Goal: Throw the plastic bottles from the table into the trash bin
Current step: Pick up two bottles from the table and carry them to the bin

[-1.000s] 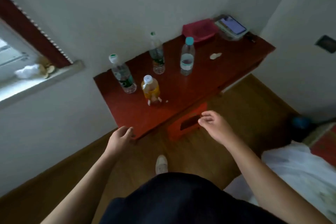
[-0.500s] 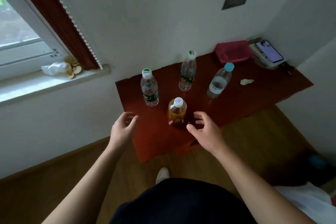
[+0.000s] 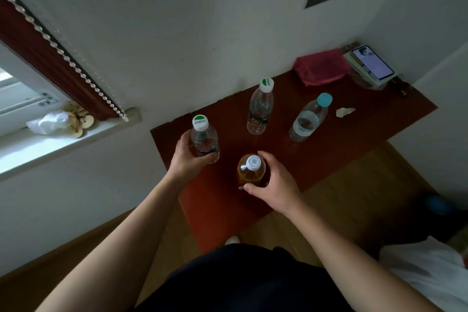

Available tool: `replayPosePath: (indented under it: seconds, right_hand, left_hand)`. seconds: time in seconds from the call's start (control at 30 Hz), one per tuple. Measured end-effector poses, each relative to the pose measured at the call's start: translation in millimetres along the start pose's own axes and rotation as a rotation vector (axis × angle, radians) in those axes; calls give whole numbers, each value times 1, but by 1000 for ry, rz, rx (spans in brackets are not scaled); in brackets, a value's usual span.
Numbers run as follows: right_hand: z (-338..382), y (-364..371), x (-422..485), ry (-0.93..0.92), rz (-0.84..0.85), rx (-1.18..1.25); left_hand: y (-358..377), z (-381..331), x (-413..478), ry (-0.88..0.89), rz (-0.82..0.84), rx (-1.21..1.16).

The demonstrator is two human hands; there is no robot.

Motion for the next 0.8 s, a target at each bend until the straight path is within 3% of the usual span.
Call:
replayPosePath:
  seconds: [0.2,0.4,0.6,0.8]
  right_hand:
    - [-6,10,8,2,3,3]
    - [-10,13,14,-46,29,89]
    - [30,1,18,-240,36,204]
    - [108,16,23,-479,374,275]
  left_hand:
    - [6,-3,1,-1,-19,-109]
    - [-17,19,-34,-94,-151,-225]
    - [-59,64,-111,-186,-422,-375]
    - [-72,139,-246,-383,-788,-538]
Point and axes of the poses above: each hand's wrist, its own x-axis towards the middle knuckle, its own y-axis out of the palm, z = x × y, the point moved 6 cm from there along x, towards the middle knuckle, and after that the axes turned 10 degrees about -y, right-handed, at the moved point
